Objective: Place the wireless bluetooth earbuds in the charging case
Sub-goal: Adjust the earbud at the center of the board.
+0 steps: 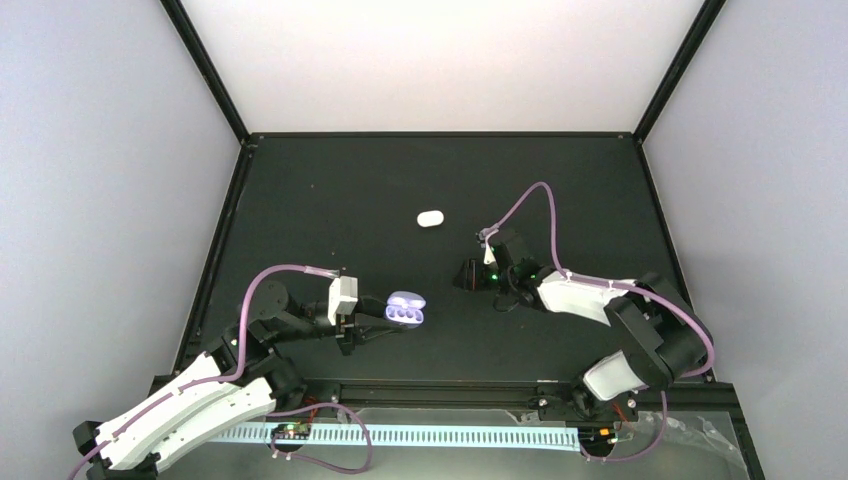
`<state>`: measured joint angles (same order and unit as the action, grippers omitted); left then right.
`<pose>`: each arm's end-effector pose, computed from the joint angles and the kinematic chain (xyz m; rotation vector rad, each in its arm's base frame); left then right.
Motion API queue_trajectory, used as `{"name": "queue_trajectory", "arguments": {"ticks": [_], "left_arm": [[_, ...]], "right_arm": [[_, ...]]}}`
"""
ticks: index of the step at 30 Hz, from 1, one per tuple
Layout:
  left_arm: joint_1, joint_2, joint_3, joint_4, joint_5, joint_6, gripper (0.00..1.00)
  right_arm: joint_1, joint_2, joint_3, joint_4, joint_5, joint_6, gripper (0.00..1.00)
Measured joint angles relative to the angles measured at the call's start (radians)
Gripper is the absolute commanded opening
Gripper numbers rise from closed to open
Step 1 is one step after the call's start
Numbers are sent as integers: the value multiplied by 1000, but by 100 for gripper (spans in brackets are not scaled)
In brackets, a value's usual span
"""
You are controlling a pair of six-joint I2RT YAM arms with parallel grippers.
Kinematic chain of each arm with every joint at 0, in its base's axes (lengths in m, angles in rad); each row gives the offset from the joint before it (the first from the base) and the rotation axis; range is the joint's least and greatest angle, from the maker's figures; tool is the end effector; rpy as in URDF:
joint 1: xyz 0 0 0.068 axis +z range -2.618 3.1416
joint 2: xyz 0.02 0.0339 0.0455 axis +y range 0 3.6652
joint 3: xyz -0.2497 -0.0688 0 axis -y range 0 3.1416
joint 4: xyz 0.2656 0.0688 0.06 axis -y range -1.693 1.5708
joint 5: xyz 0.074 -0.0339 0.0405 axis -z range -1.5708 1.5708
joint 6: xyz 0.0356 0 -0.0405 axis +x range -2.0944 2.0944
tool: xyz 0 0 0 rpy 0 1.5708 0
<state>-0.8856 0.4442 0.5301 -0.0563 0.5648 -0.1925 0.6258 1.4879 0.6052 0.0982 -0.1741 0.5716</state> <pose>0.0853 -0.1344 0.3065 1.0079 1.3624 -1.2628 0.2327 0.1758 0.1182 -0.1569 2.4765 0.7584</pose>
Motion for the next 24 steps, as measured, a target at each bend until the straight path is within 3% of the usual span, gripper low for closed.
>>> {"name": "queue_trajectory", "arguments": {"ticks": [11,18,24], "left_arm": [[0,0,0,0,0,0,2],[0,0,0,0,0,0,1],[0,1,0,0,-1,-1,2]], "right_arm": [[0,-17,0,-50,44,-21,61],[0,-92,6,-154,119,-36,50],[32,-116,58,-256,192,79,45]]}}
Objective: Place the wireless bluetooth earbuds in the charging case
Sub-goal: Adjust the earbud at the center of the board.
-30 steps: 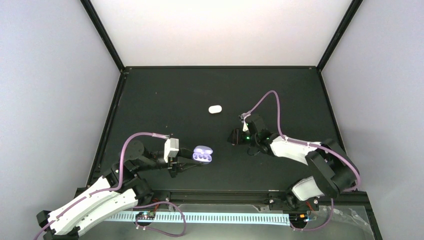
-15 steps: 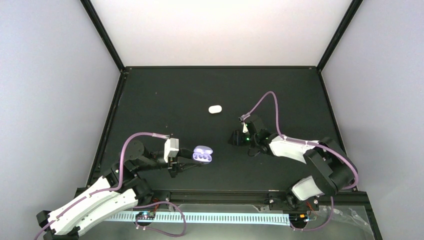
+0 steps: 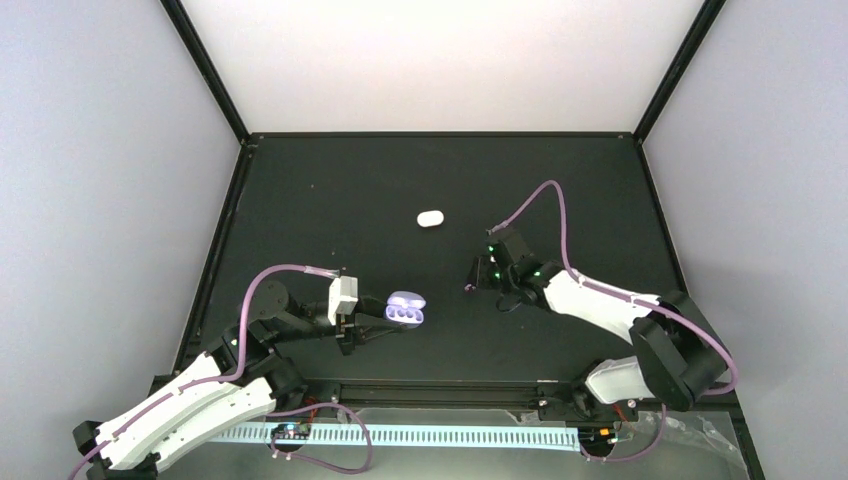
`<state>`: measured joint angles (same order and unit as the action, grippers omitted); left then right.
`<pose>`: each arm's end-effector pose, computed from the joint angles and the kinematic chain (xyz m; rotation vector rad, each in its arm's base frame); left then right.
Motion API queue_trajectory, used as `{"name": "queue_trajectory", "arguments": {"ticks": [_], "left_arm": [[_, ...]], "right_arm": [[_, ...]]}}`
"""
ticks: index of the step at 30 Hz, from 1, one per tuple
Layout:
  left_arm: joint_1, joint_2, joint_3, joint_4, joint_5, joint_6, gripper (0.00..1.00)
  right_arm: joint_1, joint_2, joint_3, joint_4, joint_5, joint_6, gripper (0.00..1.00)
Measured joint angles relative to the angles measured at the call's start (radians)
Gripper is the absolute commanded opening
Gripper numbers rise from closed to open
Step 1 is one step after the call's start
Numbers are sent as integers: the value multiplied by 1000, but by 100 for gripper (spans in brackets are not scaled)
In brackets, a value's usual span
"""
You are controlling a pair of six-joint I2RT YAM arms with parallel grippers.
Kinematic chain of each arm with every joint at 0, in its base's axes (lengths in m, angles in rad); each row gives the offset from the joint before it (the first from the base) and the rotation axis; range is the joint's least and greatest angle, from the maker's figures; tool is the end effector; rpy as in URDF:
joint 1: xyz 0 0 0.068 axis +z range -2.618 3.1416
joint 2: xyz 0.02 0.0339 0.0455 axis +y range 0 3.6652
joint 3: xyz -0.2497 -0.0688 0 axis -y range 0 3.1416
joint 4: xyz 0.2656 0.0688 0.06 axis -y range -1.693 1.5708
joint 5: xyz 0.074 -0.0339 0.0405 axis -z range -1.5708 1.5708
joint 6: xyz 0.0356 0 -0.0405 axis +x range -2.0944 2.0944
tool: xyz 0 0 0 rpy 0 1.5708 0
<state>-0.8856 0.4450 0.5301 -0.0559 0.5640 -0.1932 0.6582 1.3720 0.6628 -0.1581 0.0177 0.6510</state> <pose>0.0854 -0.1345 0.3064 1.0070 1.3635 -1.2628 0.2236 0.1721 0.1473 -0.0009 2.5191 0.5452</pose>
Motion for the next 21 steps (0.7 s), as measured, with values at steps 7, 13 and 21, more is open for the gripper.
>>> {"name": "queue_trajectory", "arguments": {"ticks": [7,13,21], "left_arm": [[0,-1,0,0,-1,0,2],[0,-20,0,-5,-6,0,1],[0,-28,0,-11,-8,0,2]], "right_arm": [[43,22,54,-55,53,90,45],[23,47,77,-56,71,54,47],[-18,133,111,-61,95,-24,29]]}}
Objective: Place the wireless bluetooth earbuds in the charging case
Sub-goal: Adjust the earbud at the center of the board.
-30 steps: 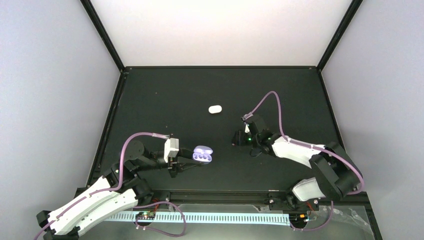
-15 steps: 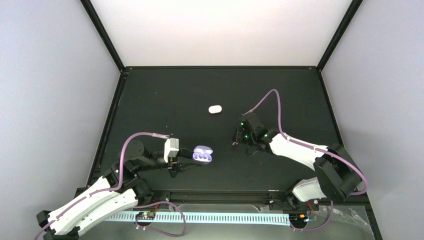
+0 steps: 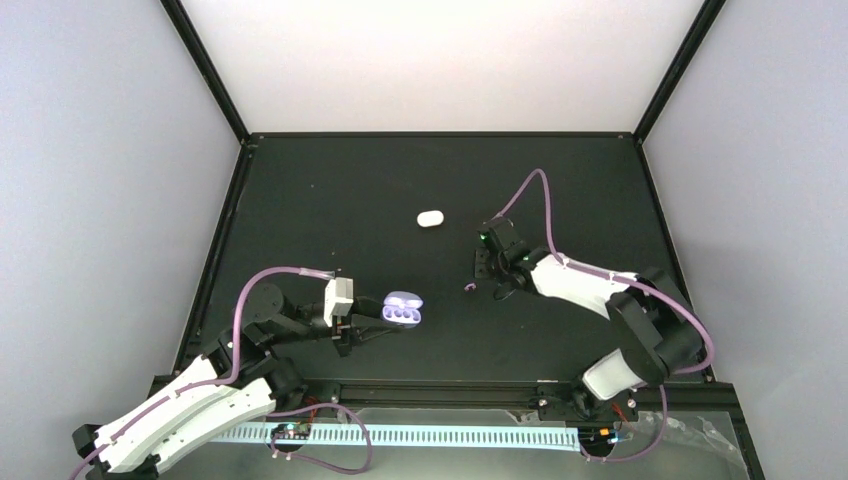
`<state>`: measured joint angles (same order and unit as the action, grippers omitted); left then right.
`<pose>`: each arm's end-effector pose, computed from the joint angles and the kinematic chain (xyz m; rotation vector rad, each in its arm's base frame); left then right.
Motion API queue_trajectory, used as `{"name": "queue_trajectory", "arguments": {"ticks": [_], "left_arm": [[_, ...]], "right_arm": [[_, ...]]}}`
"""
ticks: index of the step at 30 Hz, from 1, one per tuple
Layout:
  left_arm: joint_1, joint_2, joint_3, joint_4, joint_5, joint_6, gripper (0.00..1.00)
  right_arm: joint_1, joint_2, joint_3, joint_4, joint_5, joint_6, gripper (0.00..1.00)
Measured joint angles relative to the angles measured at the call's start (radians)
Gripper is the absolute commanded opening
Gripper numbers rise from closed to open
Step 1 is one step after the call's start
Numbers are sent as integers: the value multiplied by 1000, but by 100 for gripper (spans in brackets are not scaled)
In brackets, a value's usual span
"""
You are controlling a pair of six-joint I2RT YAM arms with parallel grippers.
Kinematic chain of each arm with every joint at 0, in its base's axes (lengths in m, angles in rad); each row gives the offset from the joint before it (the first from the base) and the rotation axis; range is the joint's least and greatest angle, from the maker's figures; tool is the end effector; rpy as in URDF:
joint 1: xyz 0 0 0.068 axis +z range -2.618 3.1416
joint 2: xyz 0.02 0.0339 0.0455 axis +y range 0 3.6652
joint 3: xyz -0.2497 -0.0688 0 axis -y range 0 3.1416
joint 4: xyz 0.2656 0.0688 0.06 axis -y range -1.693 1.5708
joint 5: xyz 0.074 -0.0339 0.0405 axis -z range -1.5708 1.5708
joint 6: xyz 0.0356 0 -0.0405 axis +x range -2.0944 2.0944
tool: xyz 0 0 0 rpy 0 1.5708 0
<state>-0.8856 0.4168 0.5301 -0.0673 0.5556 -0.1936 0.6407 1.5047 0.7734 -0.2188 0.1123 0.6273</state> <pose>0.0822 -0.1303 0.3090 0.9962 1.3488 -1.2575 0.2468 0.1790 0.1410 0.0289 2.5529 0.3694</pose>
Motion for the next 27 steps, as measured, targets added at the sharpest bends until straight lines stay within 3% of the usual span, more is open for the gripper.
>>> {"name": "queue_trajectory", "arguments": {"ticks": [13,27], "left_arm": [[0,0,0,-1,-3,0,2],[0,19,0,0,-5,0,2]], "right_arm": [[-8,126,38,14,-37,-56,23],[-8,95,-15,70,-99,-53,19]]}}
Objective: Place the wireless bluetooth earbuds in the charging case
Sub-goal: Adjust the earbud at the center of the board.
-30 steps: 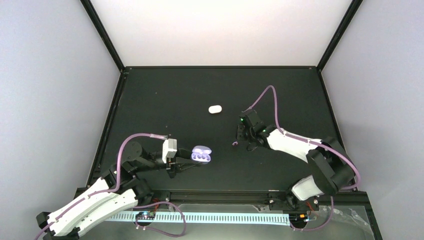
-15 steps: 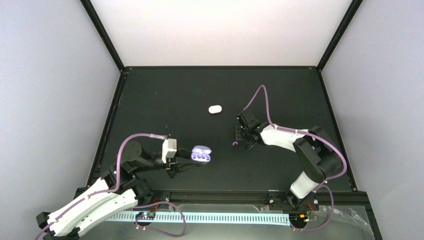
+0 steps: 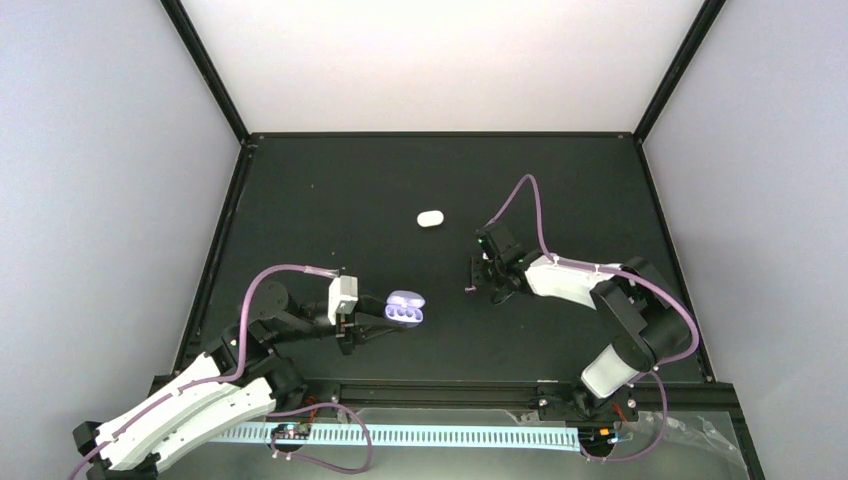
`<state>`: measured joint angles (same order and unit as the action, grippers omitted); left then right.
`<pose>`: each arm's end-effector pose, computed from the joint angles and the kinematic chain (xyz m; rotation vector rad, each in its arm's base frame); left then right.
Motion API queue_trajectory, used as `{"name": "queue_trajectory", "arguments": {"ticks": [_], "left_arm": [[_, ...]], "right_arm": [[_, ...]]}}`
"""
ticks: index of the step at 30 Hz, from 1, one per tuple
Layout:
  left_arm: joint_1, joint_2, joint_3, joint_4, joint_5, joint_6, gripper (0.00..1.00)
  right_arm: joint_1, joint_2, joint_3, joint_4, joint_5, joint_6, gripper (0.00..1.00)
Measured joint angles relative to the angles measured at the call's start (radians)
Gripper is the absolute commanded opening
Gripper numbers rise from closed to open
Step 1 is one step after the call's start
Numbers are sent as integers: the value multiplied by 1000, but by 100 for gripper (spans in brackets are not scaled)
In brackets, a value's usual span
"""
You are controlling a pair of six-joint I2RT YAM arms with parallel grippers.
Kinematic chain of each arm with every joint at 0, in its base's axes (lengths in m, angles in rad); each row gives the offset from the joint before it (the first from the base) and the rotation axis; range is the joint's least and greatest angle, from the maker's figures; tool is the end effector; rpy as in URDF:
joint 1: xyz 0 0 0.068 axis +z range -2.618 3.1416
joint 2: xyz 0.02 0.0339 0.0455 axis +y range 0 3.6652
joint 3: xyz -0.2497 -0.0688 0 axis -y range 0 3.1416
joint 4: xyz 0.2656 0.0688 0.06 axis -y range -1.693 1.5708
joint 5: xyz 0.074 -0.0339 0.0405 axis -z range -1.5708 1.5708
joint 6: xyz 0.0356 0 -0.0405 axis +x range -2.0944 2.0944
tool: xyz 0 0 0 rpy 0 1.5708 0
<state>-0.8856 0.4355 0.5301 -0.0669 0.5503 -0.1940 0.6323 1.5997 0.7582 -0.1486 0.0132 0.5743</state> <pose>0.0847 -0.1331 0.3065 0.9956 1.3704 -1.2535 0.2496 0.1823 0.1134 -0.0709 2.6222 0.4304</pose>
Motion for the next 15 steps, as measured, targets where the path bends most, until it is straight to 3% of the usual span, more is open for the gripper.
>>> {"name": "queue_trajectory", "arguments": {"ticks": [10,15], "left_arm": [[0,12,0,0,0,0,1],[0,12,0,0,-1,0,2]], "right_arm": [[0,-22,-21,-6,-21,-1,18],[0,-64,-47,-40,-24,0,25]]}}
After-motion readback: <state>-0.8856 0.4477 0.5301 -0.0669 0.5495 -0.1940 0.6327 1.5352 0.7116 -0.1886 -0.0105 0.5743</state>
